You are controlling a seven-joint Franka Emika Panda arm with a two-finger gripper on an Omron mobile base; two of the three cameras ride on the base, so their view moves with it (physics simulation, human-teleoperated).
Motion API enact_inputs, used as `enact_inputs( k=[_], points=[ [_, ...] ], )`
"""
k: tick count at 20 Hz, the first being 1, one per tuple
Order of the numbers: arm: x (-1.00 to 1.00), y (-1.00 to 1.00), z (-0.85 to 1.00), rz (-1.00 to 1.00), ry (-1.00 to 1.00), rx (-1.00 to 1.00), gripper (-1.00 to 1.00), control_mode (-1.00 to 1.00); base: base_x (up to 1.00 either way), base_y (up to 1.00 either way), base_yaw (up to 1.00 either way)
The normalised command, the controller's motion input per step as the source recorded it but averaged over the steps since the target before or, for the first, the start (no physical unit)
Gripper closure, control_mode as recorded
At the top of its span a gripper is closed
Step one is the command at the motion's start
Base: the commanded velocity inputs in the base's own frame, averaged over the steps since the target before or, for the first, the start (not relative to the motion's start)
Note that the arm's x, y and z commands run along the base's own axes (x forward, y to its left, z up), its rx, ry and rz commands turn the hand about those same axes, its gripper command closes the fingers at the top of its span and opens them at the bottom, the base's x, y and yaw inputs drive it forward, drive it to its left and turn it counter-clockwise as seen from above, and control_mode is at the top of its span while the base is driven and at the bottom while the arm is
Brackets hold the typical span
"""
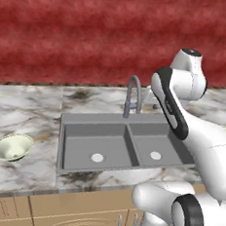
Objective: Rinse each bowl for a few seconds and place them down in the sink or on the counter.
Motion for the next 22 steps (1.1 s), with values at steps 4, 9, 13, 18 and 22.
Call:
enact_inputs(
  k=[4,9,13,18,22],
  points=[
    [-0.26,-0.14,-0.25,-0.05,0.06,0.04,-1.00,-1.00,0.00,0.00,0.00],
    [0.00,-0.31,-0.18,-0.31,0.23,0.15,-1.00,-1.00,0.00,0.00,0.00],
    [-0.10,-0.72,-0.02,-0.21,0.08,0.48,-1.00,-1.00,0.00,0.00,0.00],
    [0.00,-0.90,-0.12,-0.21,0.01,0.72,-1.00,-1.00,0.00,0.00,0.00],
    [0.19,-0.41,-0.02,-0.24,0.01,0.66,-1.00,-1.00,0.00,0.00,0.00]
  ],
)
